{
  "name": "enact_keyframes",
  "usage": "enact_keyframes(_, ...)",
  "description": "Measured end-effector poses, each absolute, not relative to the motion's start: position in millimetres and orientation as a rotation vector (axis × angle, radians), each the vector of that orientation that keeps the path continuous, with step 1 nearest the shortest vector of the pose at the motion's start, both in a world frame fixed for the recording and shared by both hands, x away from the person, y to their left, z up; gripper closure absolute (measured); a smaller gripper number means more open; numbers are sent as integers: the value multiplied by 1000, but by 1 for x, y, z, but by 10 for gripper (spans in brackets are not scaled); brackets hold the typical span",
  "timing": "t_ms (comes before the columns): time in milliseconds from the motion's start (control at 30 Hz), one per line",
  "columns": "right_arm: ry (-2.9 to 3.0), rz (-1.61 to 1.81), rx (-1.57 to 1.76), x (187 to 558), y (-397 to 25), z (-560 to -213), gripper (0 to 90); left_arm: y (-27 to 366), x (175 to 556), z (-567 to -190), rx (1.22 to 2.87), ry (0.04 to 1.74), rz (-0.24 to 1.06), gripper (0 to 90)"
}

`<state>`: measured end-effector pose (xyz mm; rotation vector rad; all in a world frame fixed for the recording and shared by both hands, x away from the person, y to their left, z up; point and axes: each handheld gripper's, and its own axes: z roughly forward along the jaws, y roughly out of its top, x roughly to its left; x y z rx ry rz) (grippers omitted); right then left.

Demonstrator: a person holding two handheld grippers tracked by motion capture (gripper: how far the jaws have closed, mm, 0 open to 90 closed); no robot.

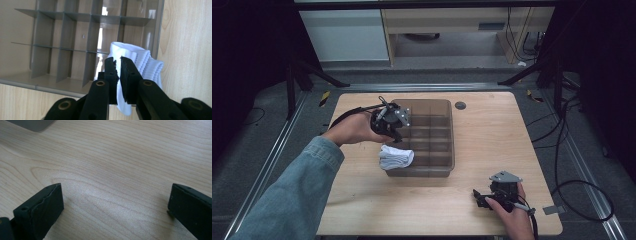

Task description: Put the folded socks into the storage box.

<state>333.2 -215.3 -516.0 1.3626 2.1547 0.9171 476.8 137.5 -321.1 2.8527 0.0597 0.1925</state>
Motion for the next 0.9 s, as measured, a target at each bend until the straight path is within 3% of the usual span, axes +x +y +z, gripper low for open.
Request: enact_keyframes(900,2156,918,1364,333,-215,-516,3,132,481,-371,2958,57,104,896)
